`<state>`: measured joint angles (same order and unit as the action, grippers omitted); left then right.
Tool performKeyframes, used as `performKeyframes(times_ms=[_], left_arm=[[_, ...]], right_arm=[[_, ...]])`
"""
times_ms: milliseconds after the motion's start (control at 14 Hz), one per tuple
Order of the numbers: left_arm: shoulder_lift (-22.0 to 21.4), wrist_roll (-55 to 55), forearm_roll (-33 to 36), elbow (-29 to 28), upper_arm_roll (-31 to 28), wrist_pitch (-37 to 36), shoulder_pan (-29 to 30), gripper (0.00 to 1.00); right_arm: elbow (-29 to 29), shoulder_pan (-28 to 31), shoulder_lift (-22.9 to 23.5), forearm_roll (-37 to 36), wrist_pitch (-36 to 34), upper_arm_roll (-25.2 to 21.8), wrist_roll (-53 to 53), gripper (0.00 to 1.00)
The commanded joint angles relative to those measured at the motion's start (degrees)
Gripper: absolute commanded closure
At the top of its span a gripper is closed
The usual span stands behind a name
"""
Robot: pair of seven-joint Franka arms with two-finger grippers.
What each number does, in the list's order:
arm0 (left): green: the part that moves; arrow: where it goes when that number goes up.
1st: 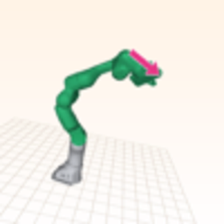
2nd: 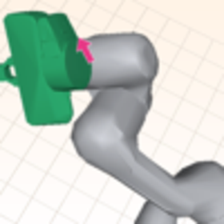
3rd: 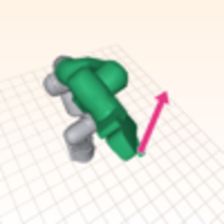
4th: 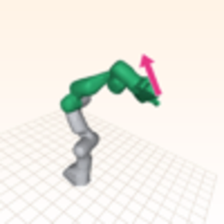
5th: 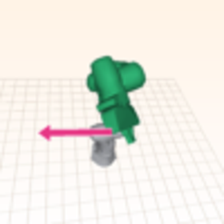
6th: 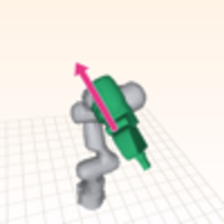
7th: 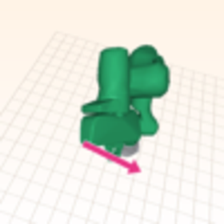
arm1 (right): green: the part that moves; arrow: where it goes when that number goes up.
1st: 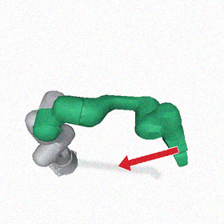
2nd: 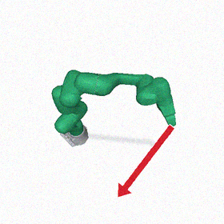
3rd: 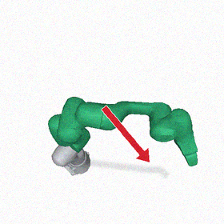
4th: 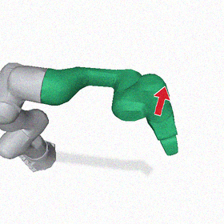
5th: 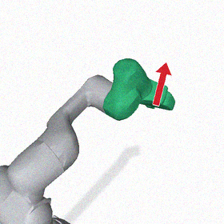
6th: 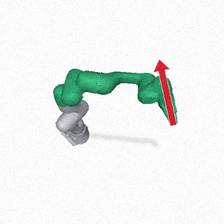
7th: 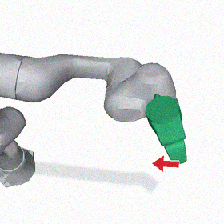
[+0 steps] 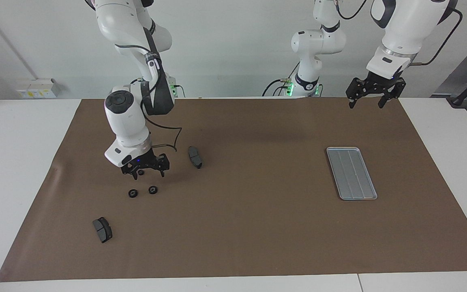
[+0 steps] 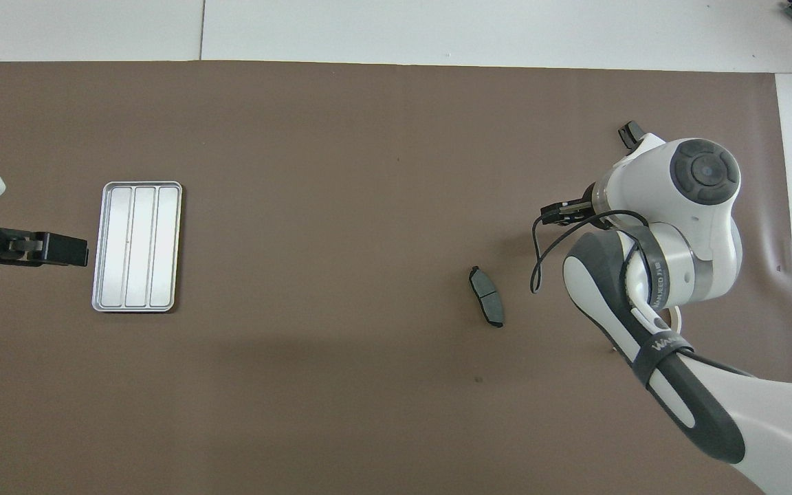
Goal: Pick bearing gear from pile to tray
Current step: 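Reach the right gripper over the small black bearings in the pile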
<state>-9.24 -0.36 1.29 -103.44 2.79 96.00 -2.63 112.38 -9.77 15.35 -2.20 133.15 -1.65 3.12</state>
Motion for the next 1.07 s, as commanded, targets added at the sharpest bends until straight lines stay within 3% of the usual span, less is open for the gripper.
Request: performKeyframes(times_ms=[0,356,998], left_arm=[[-1.6,0.5,-0.5,-1.5,-0.1,0.3,0.1,0.0],[-1.6,0.5,-0.5,-1.5,-0.1,0.3,0.1,0.0],[-1.6,0.5,-0.5,-1.5,-0.1,0.3,0.1,0.0]], right_arm=[[3.1,0.9,-0.2,0.9,2.4,0.3,-2.8,0.0],[4.9,1.2,3.1,0.9,10.8,0.3,-2.3,0.0],[4.9,1.2,3.8,1.0,11.3,0.3,-2.4,0.02]])
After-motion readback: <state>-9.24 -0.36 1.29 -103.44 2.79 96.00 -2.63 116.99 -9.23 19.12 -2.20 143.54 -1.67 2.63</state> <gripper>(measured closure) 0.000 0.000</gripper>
